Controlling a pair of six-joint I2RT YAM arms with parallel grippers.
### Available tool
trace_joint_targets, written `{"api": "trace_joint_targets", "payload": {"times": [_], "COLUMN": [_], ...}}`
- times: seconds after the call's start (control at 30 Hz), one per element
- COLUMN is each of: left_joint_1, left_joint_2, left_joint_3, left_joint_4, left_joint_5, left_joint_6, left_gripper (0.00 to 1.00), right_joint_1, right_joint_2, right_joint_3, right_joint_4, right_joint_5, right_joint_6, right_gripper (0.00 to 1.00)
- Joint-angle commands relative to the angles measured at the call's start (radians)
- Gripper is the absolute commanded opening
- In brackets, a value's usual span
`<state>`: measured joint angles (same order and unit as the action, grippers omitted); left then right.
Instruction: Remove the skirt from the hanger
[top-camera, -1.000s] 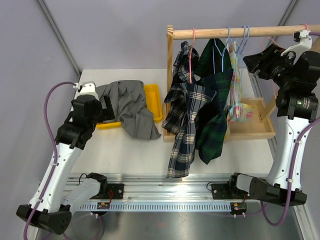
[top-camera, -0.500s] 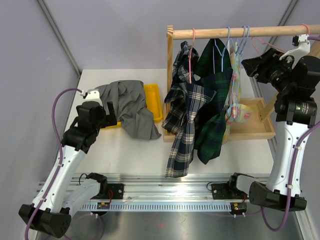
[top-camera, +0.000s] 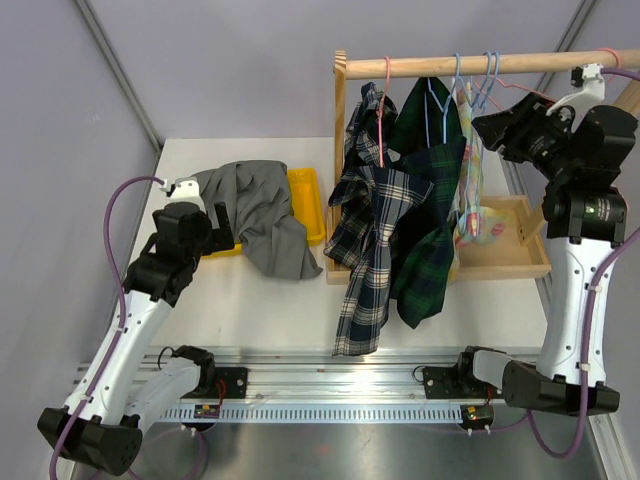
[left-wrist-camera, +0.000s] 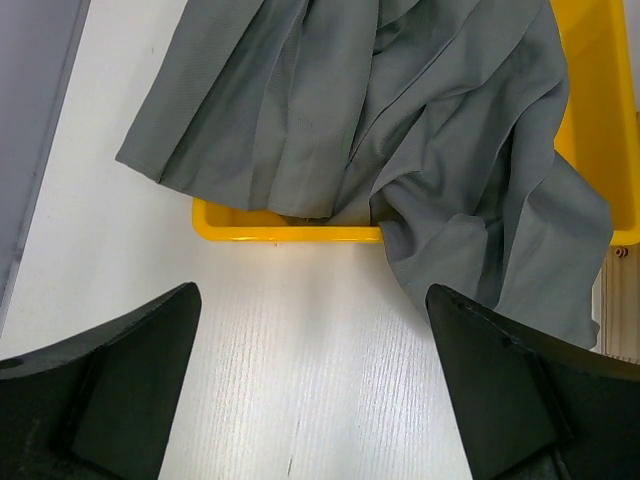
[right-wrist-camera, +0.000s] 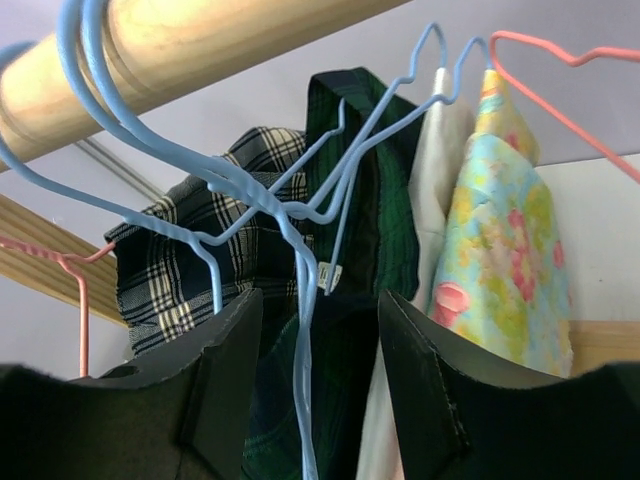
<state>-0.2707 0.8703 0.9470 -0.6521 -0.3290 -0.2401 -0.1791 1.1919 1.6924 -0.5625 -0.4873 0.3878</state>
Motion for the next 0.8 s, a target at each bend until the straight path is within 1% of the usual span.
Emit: {"api": "trace_joint_targets", "payload": {"times": [0.0, 0.07, 0.1, 0.17, 0.3, 0.4, 0.43, 0.57, 0.67, 0.77], "left_joint_1": [-0.001, 0.001, 0.001, 0.001, 0.001, 0.001, 0.001, 0.001, 0.001, 0.001], "left_joint_2": [-0.013, -0.013, -0.013, -0.013, -0.011, -0.005, -0.004, -0.002, -0.002, -0.002], "left_joint_3": [-0.004, -0.005, -0.005, -0.007, -0.008, -0.007, -0.007, -0.007, -0.007, -0.007], "left_joint_4": [0.052, 0.052, 0.052, 0.051, 0.054, 0.054, 0.054, 0.054, 0.052, 0.054], "left_joint_5": [-0.001, -0.002, -0.004, -0.004, 0.002, 0.005, 0.005, 0.004, 0.005, 0.005], "left_joint_6": [0.005, 0.007, 0.007, 0.007, 0.008, 0.010, 0.010, 0.010, 0.010, 0.010], "left_gripper": [0.99, 0.99, 0.99, 0.99, 0.99, 0.99, 0.99, 0.99, 0.99, 0.99], "right_joint_1": [0.073, 0.125, 0.135, 0.141, 0.141, 0.141, 0.141, 0.141, 0.141, 0.141], "right_joint_2": [0.040, 0.066, 0.072, 0.071, 0.045, 0.022, 0.005, -0.041, -0.067, -0.058], "right_joint_3": [0.044, 0.055, 0.058, 0.052, 0.030, 0.035, 0.036, 0.041, 0.044, 0.059], "right_joint_4": [0.010, -0.011, -0.016, -0.013, -0.007, -0.025, -0.025, -0.037, -0.045, -0.059], "right_joint_5": [0.062, 0.098, 0.124, 0.144, 0.205, 0.236, 0.239, 0.273, 0.309, 0.311], "right_joint_6": [-0.042, -0.061, -0.070, -0.070, -0.086, -0.104, -0.107, -0.127, -0.142, -0.151], "right_gripper": [0.57, 0.56, 0.53, 0.51, 0.52, 0.58, 0.65, 0.73, 0.73, 0.72]}}
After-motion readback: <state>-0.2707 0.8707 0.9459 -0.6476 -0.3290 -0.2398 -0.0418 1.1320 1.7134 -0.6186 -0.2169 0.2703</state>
